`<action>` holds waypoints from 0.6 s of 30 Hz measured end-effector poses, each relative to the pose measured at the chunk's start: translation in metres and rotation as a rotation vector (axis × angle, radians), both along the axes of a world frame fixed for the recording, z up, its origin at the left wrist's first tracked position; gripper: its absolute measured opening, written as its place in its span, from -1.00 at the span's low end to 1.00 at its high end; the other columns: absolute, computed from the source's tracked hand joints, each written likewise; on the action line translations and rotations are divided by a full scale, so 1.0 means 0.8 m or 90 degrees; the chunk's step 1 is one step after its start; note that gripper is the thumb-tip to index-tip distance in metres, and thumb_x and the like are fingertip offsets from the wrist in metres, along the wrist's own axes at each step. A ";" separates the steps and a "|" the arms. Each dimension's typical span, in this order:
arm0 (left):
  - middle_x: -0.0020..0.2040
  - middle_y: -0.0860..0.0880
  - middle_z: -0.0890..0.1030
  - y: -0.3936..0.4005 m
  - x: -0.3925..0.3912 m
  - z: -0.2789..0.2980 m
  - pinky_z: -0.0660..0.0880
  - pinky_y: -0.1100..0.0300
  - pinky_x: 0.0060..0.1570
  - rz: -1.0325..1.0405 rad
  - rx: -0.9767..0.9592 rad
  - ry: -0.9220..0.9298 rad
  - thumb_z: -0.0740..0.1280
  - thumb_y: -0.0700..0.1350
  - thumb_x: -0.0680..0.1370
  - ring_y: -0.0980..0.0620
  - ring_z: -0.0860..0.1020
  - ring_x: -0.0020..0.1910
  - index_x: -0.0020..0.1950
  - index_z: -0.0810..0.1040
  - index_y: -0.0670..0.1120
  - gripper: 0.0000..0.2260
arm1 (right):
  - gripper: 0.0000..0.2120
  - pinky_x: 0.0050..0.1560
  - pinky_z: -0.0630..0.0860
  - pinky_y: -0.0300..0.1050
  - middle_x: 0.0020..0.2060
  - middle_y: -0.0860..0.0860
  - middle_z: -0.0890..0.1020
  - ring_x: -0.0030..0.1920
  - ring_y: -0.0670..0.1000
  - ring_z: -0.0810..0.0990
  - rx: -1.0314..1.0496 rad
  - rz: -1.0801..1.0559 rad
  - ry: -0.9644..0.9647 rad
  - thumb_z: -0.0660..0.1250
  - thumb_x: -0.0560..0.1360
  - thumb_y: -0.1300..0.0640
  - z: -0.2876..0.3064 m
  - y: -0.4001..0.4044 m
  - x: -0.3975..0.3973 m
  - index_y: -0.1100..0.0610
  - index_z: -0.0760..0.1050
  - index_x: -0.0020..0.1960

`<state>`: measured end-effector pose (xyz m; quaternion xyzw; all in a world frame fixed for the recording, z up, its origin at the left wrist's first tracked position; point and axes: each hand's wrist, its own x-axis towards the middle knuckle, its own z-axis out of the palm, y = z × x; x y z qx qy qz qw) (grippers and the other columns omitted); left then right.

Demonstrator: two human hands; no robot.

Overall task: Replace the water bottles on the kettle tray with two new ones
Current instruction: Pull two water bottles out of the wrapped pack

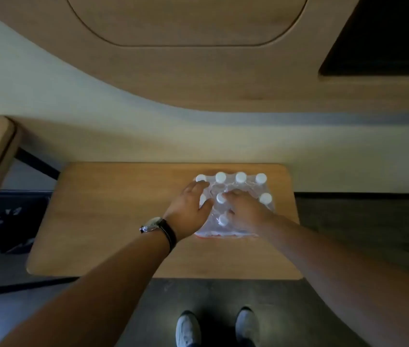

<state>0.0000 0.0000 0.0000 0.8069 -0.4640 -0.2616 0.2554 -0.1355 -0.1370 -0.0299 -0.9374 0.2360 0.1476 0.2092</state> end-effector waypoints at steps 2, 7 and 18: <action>0.45 -0.10 0.42 -0.007 0.001 -0.016 0.26 0.15 0.27 0.005 -0.007 0.002 0.25 0.00 0.60 -0.09 0.36 0.41 0.45 0.34 -0.08 -0.56 | -0.54 0.31 0.40 0.06 0.35 0.15 0.46 0.29 0.16 0.48 0.001 -0.015 -0.019 0.24 0.56 0.11 -0.015 -0.007 0.007 0.13 0.34 0.44; 0.40 -0.06 0.46 -0.015 -0.001 -0.050 0.30 0.17 0.17 0.036 -0.019 0.064 0.22 0.03 0.61 -0.04 0.42 0.34 0.44 0.35 -0.03 -0.59 | -0.41 0.28 0.46 0.05 0.36 0.13 0.45 0.30 0.15 0.49 0.020 -0.042 0.006 0.31 0.53 0.23 -0.051 -0.016 0.026 0.13 0.22 0.52; 0.38 0.00 0.49 -0.023 0.011 -0.060 0.37 0.10 0.16 0.177 -0.018 0.244 0.17 0.13 0.58 -0.02 0.46 0.28 0.40 0.40 0.11 -0.61 | -0.67 0.13 0.46 0.04 0.13 0.22 0.57 0.14 0.21 0.56 0.002 -0.021 -0.016 0.41 0.51 0.09 -0.016 -0.027 0.038 0.28 0.50 0.17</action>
